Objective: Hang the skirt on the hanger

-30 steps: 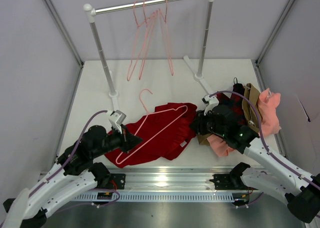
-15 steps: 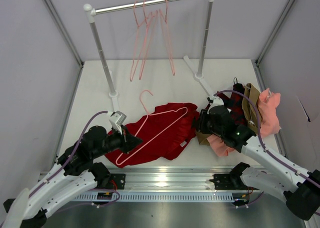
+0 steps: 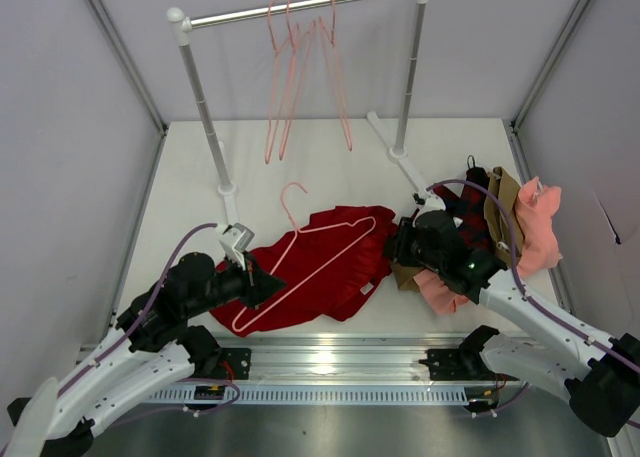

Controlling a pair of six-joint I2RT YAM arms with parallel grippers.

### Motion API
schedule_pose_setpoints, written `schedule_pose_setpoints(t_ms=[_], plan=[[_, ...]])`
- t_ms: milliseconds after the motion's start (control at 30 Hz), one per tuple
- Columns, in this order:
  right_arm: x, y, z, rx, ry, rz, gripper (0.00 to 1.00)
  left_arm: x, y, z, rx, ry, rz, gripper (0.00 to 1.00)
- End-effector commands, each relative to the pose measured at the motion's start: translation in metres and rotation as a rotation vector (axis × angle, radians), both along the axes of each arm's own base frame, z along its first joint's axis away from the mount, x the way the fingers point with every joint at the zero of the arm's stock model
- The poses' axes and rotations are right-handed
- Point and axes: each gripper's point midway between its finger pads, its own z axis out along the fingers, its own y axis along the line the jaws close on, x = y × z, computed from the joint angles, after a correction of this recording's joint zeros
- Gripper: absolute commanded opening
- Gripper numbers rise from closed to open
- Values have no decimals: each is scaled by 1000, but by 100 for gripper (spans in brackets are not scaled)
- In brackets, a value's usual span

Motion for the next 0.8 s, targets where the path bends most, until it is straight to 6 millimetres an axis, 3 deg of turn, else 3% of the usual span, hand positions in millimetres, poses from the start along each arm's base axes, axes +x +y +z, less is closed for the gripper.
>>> schedule_pose_setpoints(t_ms=[0, 233, 533, 767], plan=[[3, 7, 11, 48, -15, -5, 29, -1, -5, 9, -39, -21, -22, 0], [-2, 12, 33, 115, -39, 11, 30, -1, -6, 7, -36, -18, -27, 0], [-1, 16, 11, 89, -8, 8, 30, -2, -6, 9, -41, -21, -26, 0], [3, 0, -7, -3, 19, -58, 29, -2, -6, 10, -45, -23, -24, 0]])
